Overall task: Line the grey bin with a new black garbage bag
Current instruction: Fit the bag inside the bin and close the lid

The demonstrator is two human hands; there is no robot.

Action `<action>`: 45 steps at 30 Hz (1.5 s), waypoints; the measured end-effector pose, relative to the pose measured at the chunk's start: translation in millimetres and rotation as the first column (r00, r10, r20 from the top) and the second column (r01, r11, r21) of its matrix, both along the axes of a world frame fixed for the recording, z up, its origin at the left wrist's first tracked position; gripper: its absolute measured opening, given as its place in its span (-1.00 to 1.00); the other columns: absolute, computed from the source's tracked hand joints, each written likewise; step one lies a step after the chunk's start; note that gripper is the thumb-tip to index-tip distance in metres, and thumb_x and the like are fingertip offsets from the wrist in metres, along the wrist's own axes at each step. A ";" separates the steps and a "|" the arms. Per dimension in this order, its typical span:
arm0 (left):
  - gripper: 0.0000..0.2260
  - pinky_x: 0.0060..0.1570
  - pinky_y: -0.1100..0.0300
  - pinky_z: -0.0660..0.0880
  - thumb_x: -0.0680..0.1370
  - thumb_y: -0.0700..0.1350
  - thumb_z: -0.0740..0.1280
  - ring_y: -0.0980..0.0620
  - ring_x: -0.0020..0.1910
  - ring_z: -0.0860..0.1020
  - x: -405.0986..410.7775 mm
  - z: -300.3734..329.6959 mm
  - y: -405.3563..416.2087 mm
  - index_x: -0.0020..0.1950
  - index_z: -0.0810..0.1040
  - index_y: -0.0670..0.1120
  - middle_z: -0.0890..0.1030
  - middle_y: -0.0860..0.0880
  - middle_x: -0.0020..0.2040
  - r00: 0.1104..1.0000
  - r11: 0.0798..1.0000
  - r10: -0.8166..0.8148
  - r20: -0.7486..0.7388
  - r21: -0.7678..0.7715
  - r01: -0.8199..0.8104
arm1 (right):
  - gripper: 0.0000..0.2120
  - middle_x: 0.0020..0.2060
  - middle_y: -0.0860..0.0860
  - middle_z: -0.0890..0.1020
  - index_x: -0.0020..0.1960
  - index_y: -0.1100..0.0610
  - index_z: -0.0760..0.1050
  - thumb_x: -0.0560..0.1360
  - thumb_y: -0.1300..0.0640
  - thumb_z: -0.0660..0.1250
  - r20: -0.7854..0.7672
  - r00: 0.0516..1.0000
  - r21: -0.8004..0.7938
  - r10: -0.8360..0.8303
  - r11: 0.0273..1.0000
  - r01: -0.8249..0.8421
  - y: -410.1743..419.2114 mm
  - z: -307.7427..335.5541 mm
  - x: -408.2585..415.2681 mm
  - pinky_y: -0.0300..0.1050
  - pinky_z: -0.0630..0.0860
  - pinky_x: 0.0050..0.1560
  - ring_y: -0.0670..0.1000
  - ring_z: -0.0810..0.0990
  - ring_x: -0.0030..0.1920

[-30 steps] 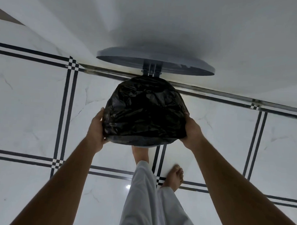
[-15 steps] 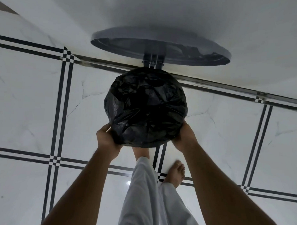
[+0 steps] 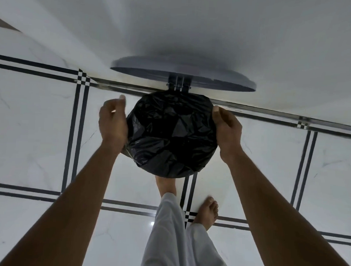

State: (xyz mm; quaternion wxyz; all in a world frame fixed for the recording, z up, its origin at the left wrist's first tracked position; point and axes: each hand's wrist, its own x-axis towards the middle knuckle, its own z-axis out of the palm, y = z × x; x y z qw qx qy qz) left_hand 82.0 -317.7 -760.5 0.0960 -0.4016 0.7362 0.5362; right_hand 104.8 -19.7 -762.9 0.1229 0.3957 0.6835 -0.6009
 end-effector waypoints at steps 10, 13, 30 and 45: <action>-0.86 0.03 0.28 0.65 0.63 0.02 0.53 0.13 -0.07 0.70 -67.9 -28.6 19.9 -0.05 0.75 -0.02 0.75 0.06 -0.05 0.950 0.960 -0.272 0.154 0.112 0.257 | -0.76 -0.08 -0.07 0.80 -0.11 0.02 0.75 0.59 -0.13 0.56 0.152 0.986 0.133 -0.069 0.990 0.049 -3.3 -44.4 -54.0 -0.13 0.68 0.10 0.00 0.76 0.03; -0.85 0.18 0.24 0.65 0.57 0.01 0.61 0.14 -0.04 0.73 -84.1 -42.5 17.6 0.00 0.79 -0.05 0.77 0.06 -0.02 0.906 0.929 -0.364 0.217 0.159 0.335 | -0.70 -0.02 -0.09 0.78 -0.13 0.05 0.70 0.60 -0.17 0.53 0.309 0.950 0.114 0.050 0.990 -0.089 0.5 -54.7 -69.2 -0.37 0.50 -0.19 -0.08 0.71 0.00; -0.42 0.39 -0.08 0.52 0.78 0.28 0.02 -0.21 0.28 0.63 -28.5 -6.8 36.4 0.20 0.69 -0.09 0.70 -0.17 0.19 0.924 0.939 -0.306 0.227 -0.085 0.332 | -0.45 0.19 0.05 0.75 0.30 0.05 0.69 0.81 -0.25 0.03 0.130 0.979 0.297 0.154 0.937 -0.186 -33.2 -0.6 -19.1 0.01 0.48 0.31 0.16 0.65 0.30; -0.72 -0.06 0.10 0.51 0.71 0.07 0.29 -0.09 0.00 0.57 4.5 -15.1 -2.3 0.01 0.58 -0.13 0.63 -0.09 0.00 0.946 0.998 -0.067 0.318 0.029 0.061 | -0.48 0.12 0.01 0.66 0.37 0.13 0.53 0.71 -0.28 0.18 0.343 0.937 0.057 -0.072 0.997 0.056 -26.0 0.5 3.4 0.02 0.51 0.16 0.09 0.62 0.13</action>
